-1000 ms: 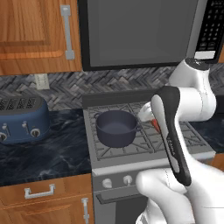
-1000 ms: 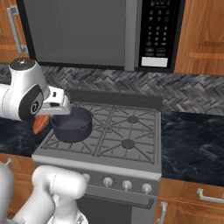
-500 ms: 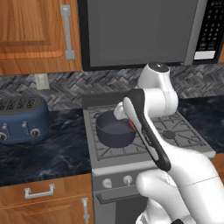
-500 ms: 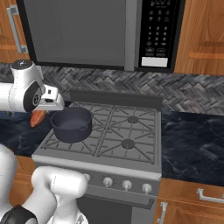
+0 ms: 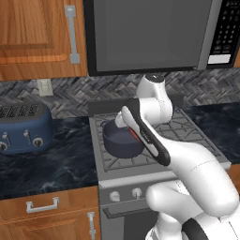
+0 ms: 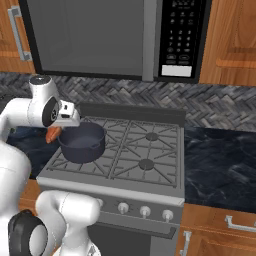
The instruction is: Turn on the burner for the pot on the stove. Wait thirty seconds for the pot to heat up. Then add the sweet potato to the pot.
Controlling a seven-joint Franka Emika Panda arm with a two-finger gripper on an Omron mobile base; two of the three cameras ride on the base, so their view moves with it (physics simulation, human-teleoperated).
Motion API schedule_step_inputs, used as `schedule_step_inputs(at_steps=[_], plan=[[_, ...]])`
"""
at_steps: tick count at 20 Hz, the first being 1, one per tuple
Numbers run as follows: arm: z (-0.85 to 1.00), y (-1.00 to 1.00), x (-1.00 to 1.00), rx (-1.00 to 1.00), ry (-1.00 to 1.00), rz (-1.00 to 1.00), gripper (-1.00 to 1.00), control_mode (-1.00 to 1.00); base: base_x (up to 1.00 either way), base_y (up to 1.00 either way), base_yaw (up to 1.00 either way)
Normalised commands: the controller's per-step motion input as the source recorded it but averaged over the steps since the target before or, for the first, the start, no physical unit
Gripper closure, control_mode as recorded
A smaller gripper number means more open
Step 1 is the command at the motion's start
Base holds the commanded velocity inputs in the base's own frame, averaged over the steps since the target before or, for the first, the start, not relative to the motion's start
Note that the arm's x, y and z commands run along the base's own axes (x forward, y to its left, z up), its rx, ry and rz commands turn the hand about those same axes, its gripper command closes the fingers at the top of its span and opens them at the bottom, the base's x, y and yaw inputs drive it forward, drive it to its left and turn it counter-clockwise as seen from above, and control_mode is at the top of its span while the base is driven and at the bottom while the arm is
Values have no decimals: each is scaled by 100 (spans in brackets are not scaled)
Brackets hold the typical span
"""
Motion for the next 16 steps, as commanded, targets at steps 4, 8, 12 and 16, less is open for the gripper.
schedule_step_inputs(at_steps=[4,8,12,16], plan=[[-22,0,62,0,1,0,100,-100,0,0,0],[-24,0,55,0,1,0,100,-100,0,0,0],[-30,0,32,0,1,0,100,-100,0,0,0],[-34,0,24,0,2,0,100,-100,0,0,0]])
